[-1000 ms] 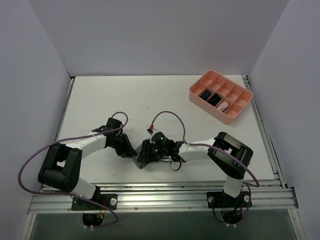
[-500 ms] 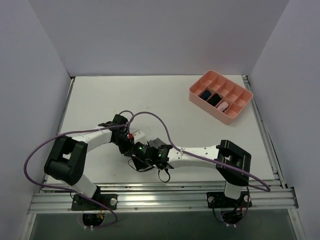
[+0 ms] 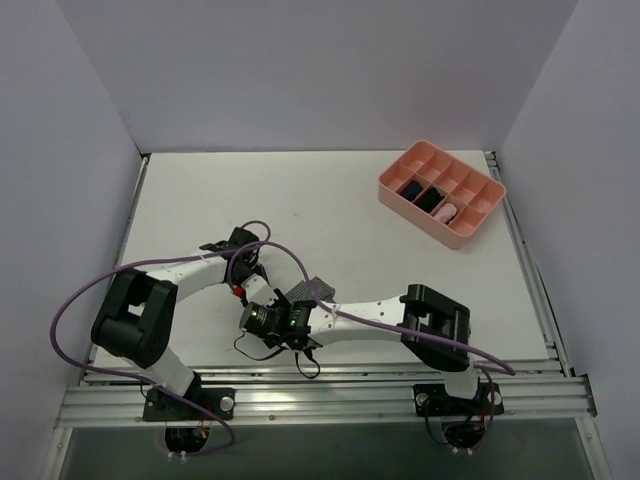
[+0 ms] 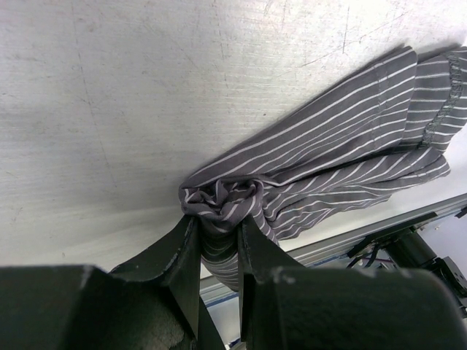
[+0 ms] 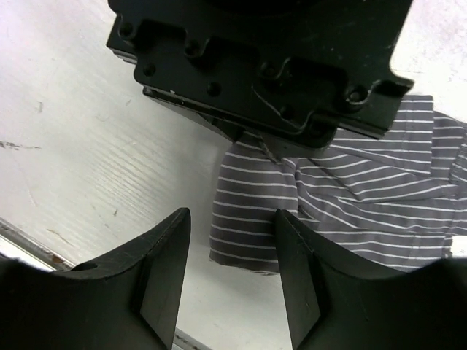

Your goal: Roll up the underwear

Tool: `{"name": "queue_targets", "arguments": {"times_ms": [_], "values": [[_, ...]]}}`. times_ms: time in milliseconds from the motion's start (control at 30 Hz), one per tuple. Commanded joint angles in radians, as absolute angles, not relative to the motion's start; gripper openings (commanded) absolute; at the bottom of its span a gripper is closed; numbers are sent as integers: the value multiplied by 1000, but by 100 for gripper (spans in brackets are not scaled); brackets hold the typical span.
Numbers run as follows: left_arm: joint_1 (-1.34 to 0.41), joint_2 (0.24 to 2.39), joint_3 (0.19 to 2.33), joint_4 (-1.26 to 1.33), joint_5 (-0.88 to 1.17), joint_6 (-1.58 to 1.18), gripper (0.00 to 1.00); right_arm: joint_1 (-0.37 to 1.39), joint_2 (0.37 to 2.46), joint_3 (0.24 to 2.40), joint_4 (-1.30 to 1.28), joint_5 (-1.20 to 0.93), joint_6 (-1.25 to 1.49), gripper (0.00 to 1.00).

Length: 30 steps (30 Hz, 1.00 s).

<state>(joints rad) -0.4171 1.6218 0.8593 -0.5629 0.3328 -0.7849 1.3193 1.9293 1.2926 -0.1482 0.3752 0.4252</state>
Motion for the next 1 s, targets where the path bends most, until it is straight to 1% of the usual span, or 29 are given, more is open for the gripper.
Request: {"name": "queue_targets", "arguments": {"times_ms": [0, 233, 333, 400, 433, 467, 500, 533, 567, 600, 633, 667, 700, 733, 833, 967], "values": [[-433, 1681, 836, -646, 189, -753, 18, 1341, 1956, 1322, -222, 454, 387, 45], [-433, 1689, 842, -667, 195, -756, 18, 1361, 2006, 1309, -227, 479, 385, 45], [-431, 1678, 851, -692, 204, -773, 22, 1361, 2016, 1284, -210, 476, 396, 43], [-426, 1661, 856, -710, 212, -788, 25, 1358, 2016, 1258, -195, 465, 408, 33], [-423, 1639, 856, -716, 215, -801, 27, 1353, 2013, 1244, -175, 456, 426, 25], [-414, 1622, 856, -722, 215, -805, 28, 1339, 2000, 1227, -161, 419, 437, 12], [-388, 1606, 854, -733, 221, -808, 30, 1327, 1988, 1179, -140, 393, 451, 7], [-371, 1564, 850, -739, 222, -810, 35, 1313, 1976, 1145, -77, 356, 483, 6], [-355, 1540, 850, -753, 224, -808, 38, 1280, 1939, 1105, -40, 272, 500, 4], [-322, 1517, 851, -758, 224, -804, 41, 1261, 1919, 1026, -6, 226, 515, 4], [-308, 1470, 853, -764, 218, -793, 44, 1243, 1904, 985, 93, 177, 529, 3], [-296, 1450, 859, -768, 216, -787, 48, 1205, 1875, 945, 132, 91, 564, 3], [-282, 1436, 864, -772, 215, -779, 50, 1187, 1862, 910, 171, 48, 580, 2], [-278, 1418, 870, -775, 215, -766, 52, 1169, 1847, 841, 249, 13, 595, 2], [-278, 1402, 882, -769, 224, -753, 55, 1123, 1853, 751, 363, -112, 653, 1], [-281, 1382, 844, -684, 284, -750, 57, 1083, 1894, 697, 458, -211, 706, 0]]}}
